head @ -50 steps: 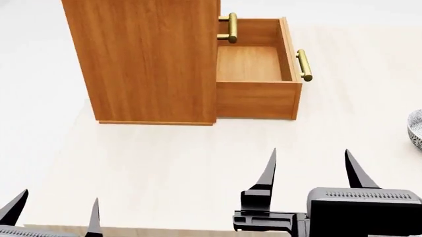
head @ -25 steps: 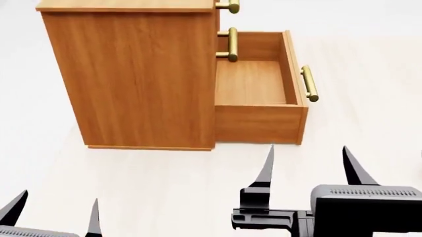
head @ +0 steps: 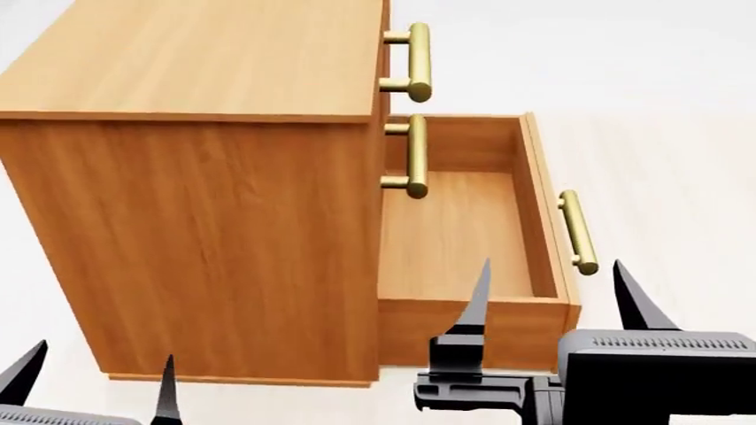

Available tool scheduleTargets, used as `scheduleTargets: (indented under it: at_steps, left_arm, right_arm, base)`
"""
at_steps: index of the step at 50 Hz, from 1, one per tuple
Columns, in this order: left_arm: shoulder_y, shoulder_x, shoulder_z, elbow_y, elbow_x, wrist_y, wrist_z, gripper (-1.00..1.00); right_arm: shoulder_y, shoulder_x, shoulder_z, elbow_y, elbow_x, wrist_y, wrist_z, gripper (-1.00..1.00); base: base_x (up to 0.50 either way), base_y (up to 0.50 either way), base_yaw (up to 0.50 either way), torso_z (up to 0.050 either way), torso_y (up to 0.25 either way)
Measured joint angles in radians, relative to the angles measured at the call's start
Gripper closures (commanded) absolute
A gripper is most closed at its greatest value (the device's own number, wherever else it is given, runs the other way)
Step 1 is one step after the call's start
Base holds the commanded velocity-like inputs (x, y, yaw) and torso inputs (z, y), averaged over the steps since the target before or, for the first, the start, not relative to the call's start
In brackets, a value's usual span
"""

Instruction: Close the bottom drawer of the cabinet.

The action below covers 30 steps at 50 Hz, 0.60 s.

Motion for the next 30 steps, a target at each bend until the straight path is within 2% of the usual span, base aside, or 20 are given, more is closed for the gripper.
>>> scheduleTargets:
  at_steps: [5,18,30]
  left_arm:
    - [0.001,-0.001,0.001,0.0,-0.002,0.001,-0.003,-1.0]
    - [0.009,-0.006,0.002,0.0,-0.009,0.008,-0.012,-1.0]
    - [0.026,-0.012,0.0,0.004,-0.018,0.017,-0.021,-1.0]
  right_arm:
    - [0.0,0.003,-0.001,0.002,0.002,-0.002,0.002,-1.0]
    - [0.038,0.02,-0.004,-0.027,0.002,0.057,0.026,-1.0]
    - [0.276,0.073,0.026,-0.072,0.045,0.291,0.034,-1.0]
  base:
    - [0.5,0.0,0.0,0.0,0.0]
    - [0.01,0.0,0.0,0.0,0.0]
    - [0.0,0.0,0.0,0.0,0.0]
